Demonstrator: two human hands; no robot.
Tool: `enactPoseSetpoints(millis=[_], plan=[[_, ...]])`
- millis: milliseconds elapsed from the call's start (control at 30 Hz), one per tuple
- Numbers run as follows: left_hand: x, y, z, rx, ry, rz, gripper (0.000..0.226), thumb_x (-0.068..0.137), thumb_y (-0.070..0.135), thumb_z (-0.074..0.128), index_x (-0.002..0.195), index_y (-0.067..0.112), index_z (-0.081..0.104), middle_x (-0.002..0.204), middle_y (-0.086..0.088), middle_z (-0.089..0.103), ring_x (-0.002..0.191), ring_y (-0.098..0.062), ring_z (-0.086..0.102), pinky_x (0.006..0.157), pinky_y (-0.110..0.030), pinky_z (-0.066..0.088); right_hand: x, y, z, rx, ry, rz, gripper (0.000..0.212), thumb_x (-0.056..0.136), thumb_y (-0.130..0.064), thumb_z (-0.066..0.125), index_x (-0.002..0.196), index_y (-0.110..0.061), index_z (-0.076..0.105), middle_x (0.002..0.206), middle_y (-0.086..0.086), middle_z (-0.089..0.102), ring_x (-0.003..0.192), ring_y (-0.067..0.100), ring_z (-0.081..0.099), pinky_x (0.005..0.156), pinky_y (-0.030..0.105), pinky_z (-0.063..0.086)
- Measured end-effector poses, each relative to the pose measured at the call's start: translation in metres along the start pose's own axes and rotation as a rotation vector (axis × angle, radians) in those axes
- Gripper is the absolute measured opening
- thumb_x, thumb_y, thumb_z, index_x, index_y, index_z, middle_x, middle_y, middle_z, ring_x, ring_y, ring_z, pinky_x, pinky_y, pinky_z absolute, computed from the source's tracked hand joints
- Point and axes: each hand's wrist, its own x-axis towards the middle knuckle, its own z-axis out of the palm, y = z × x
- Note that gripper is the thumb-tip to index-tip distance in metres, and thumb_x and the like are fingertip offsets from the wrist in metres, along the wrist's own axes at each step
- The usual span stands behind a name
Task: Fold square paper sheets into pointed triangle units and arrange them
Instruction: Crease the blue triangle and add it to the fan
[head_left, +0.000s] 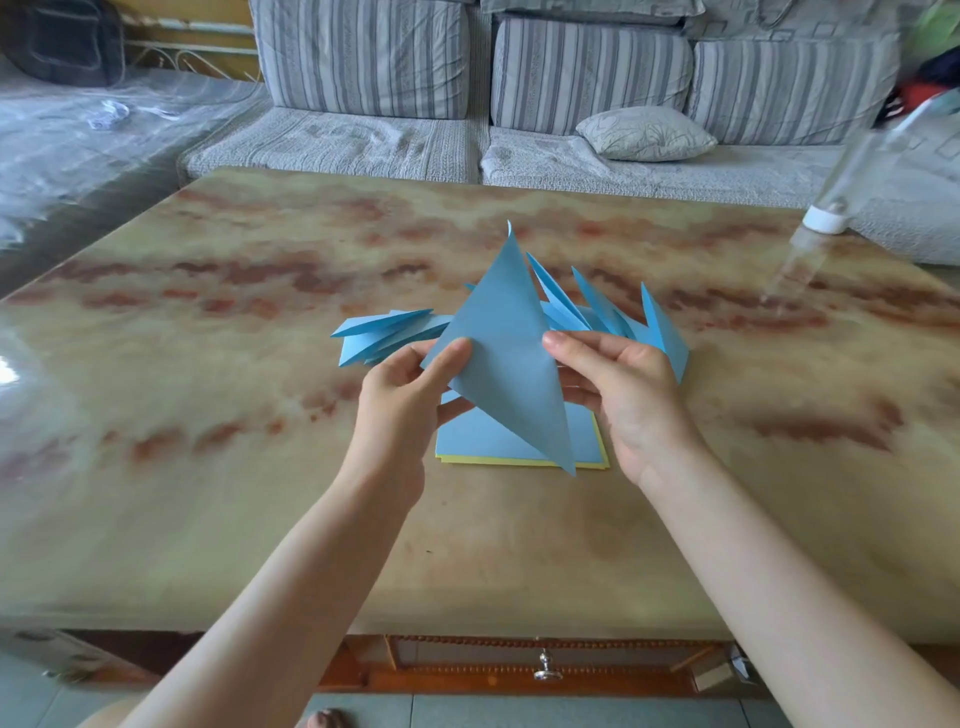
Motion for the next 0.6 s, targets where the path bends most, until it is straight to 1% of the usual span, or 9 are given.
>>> enactPoseSetpoints(millis=[133,233,267,333,400,433,500,533,600], plan=[[0.001,0.001,-0.001,0.046,-0.070,-0.098,0.007,0.092,0.020,0.061,0.090,0.013,0.062,0.089,-0.003,0.068,0.082,-0.015,0.064,0.071,-0.023,0.058,0.002,0.002,-0.002,-0.050,0.069,-0.042,0.004,0.084,-0.013,0.071,0.080,-0.014,0.071,0.074,0.001,0.072,0.063,0.012,0.064,0.064,0.021,0.051],[0.001,0.002,0.000,0.109,-0.103,-0.130,0.008,0.091,0.017,0.061,0.083,0.015,0.059,0.081,-0.001,0.066,0.073,-0.013,0.062,0.074,-0.025,0.059,0.004,0.004,-0.002,-0.096,0.122,-0.070,0.008,0.084,-0.019,0.071,0.076,-0.018,0.070,0.079,0.000,0.069,0.076,0.015,0.062,0.078,0.030,0.049],[0.000,0.002,0.001,0.136,-0.106,-0.122,0.010,0.091,0.016,0.061,0.082,0.015,0.059,0.078,0.000,0.066,0.069,-0.010,0.062,0.074,-0.025,0.059,0.004,0.004,-0.002,-0.125,0.134,-0.097,0.009,0.085,-0.020,0.071,0.076,-0.019,0.069,0.079,-0.001,0.068,0.078,0.014,0.060,0.079,0.029,0.047],[0.001,0.002,0.001,0.212,-0.117,-0.099,0.009,0.091,0.015,0.061,0.083,0.013,0.058,0.070,0.005,0.067,0.063,-0.006,0.061,0.077,-0.027,0.058,0.004,0.003,-0.004,-0.183,0.118,-0.153,0.009,0.086,-0.019,0.070,0.077,-0.018,0.069,0.075,-0.004,0.066,0.075,0.009,0.058,0.076,0.022,0.044],[0.003,0.004,-0.003,0.323,-0.123,-0.069,0.007,0.090,0.017,0.063,0.089,0.011,0.061,0.072,0.008,0.069,0.070,-0.007,0.062,0.081,-0.028,0.056,0.005,0.001,-0.007,-0.231,0.062,-0.192,0.009,0.085,-0.016,0.070,0.076,-0.018,0.069,0.069,-0.008,0.066,0.069,0.004,0.058,0.069,0.015,0.043],[0.004,0.004,-0.006,0.376,-0.113,-0.047,0.010,0.088,0.019,0.066,0.093,0.011,0.061,0.081,0.006,0.071,0.077,-0.009,0.063,0.081,-0.028,0.055,0.005,-0.001,-0.009,-0.259,0.030,-0.206,0.009,0.085,-0.014,0.071,0.076,-0.018,0.070,0.067,-0.010,0.067,0.066,0.002,0.058,0.067,0.013,0.043],[0.006,0.005,-0.010,0.479,-0.027,0.041,0.029,0.080,0.024,0.074,0.105,0.017,0.060,0.104,0.004,0.068,0.091,-0.008,0.061,0.083,-0.027,0.051,0.005,-0.001,-0.011,-0.333,-0.017,-0.237,0.008,0.084,-0.012,0.071,0.077,-0.017,0.071,0.067,-0.011,0.069,0.064,-0.001,0.060,0.067,0.010,0.044],[0.005,0.005,-0.010,0.534,0.044,0.148,0.041,0.077,0.026,0.077,0.111,0.020,0.057,0.112,0.007,0.063,0.100,-0.006,0.058,0.087,-0.026,0.048,0.005,-0.001,-0.011,-0.370,-0.032,-0.257,0.008,0.084,-0.012,0.071,0.077,-0.017,0.071,0.067,-0.012,0.069,0.065,-0.002,0.062,0.068,0.009,0.044],[-0.002,0.012,-0.010,0.707,0.160,0.531,0.055,0.072,0.032,0.078,0.120,0.022,0.053,0.120,0.012,0.051,0.111,-0.006,0.044,0.096,-0.020,0.037,0.003,0.000,-0.009,-0.441,-0.073,-0.293,0.010,0.084,-0.012,0.071,0.077,-0.018,0.072,0.069,-0.014,0.070,0.067,-0.004,0.063,0.069,0.007,0.044]])
